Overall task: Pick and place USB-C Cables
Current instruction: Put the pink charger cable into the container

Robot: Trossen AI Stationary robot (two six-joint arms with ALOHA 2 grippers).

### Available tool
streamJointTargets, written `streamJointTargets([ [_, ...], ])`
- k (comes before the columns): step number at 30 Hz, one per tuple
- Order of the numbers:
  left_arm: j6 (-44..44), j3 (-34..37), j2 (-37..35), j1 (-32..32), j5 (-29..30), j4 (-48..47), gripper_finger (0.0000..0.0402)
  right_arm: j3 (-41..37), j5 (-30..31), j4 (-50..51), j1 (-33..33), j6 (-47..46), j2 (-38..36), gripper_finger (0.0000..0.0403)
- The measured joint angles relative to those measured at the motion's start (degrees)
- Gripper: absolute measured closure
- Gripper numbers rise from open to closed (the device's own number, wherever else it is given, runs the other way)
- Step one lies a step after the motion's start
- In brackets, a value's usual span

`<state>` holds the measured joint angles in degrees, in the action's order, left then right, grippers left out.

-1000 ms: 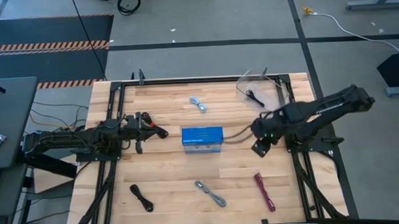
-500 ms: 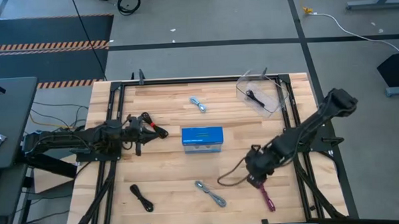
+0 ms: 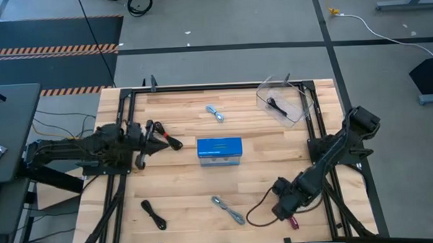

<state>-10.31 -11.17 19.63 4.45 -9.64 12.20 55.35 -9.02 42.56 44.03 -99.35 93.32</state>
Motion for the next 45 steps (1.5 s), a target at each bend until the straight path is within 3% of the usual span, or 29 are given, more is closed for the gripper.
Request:
streamJointTargets([
  [6, 5.3, -1.2, 1.7, -3.1, 9.2, -9.3, 0.0381, 0.0, 5.7, -2.3, 2.8, -5.3, 2.2, 0.0252],
  [16, 0.4, -1.2, 4.4, -6.7, 8.6, -11.3, 0.0381, 0.0, 9.9, -1.2, 4.3, -5.9, 6.5, 0.0252],
  [25, 3.5, -1.3, 4.4, -10.5, 14.7, -9.2, 0.0381, 0.5, 8.6, 0.3, 4.3, -3.6, 10.2, 0.0255],
  [29, 3.5, -1.3, 4.4, -10.4, 15.0, -9.2, 0.0381, 0.2, 9.7, 1.9, 4.3, -1.5, 8.6, 0.0282],
  [36, 3.0, -1.3, 4.4, -10.4, 15.0, -9.3, 0.0381, -0.3, 9.5, 3.9, 2.5, 6.3, 6.7, 0.0383],
  [45, -0.7, -1.3, 4.4, -10.4, 15.3, -9.3, 0.0381, -0.2, 11.2, 9.0, -1.3, 16.5, 1.4, 0.0387],
])
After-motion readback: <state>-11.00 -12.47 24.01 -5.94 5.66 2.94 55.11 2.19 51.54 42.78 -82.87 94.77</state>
